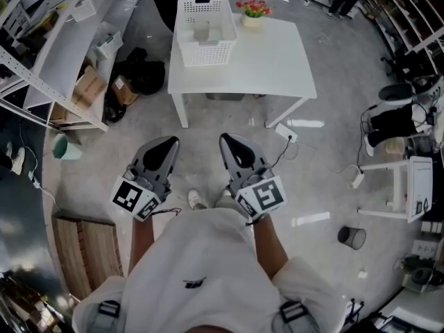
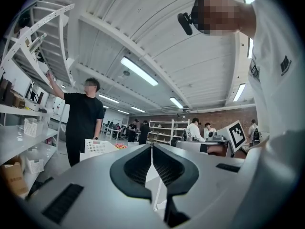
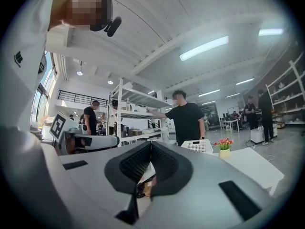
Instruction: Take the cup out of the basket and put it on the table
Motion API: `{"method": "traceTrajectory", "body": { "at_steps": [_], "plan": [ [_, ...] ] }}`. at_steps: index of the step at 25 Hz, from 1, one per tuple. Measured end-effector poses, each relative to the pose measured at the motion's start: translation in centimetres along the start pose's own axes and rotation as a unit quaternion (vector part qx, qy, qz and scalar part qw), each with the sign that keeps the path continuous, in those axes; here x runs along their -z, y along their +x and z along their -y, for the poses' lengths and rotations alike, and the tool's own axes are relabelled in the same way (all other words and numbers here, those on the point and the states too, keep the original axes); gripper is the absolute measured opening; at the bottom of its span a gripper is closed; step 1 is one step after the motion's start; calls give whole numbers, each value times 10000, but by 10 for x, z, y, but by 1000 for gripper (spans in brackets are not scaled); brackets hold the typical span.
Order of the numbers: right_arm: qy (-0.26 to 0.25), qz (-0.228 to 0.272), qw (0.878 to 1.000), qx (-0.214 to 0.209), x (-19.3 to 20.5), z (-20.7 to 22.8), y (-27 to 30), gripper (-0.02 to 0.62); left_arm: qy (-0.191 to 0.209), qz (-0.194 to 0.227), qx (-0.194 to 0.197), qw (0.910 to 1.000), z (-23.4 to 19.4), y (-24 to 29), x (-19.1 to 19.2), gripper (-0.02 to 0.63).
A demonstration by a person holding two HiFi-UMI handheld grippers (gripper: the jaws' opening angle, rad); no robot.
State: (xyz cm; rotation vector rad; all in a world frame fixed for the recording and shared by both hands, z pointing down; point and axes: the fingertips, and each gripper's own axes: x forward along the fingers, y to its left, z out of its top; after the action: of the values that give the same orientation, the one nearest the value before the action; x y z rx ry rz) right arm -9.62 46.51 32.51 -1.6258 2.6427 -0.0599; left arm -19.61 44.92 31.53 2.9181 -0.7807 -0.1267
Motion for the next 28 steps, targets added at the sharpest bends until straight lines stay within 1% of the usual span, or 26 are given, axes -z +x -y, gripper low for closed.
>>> {"method": "traceTrajectory", "body": {
  "at_steps": [5, 10, 13, 16, 20, 23, 28],
  "plan": [
    [-24, -27, 10000, 59, 0, -3, 9, 9, 4, -36, 87, 10000, -9, 1, -2, 20],
    [-84, -17, 10000, 37, -5, 14, 24, 9, -8, -35, 74, 10000, -22, 17, -3, 20],
    [-173, -37, 9998, -55, -5, 28, 35, 9, -30, -26, 13, 10000, -30, 33, -1, 20],
    [-105, 21, 9999, -118, -6, 44, 48, 9, -51, -11, -46, 10000, -39, 51, 1, 20],
    [-63, -92, 9995, -289, 1, 70, 69, 9, -71, 21, -129, 9999, -58, 79, -2, 20],
    [-31, -5, 9993, -367, -5, 93, 84, 9, -102, 63, -206, 9997, -70, 102, -4, 20],
    [-24, -51, 9987, -501, -5, 125, 103, 9, -53, 31, -334, 9994, -86, 133, -7, 20]
  ]
}}
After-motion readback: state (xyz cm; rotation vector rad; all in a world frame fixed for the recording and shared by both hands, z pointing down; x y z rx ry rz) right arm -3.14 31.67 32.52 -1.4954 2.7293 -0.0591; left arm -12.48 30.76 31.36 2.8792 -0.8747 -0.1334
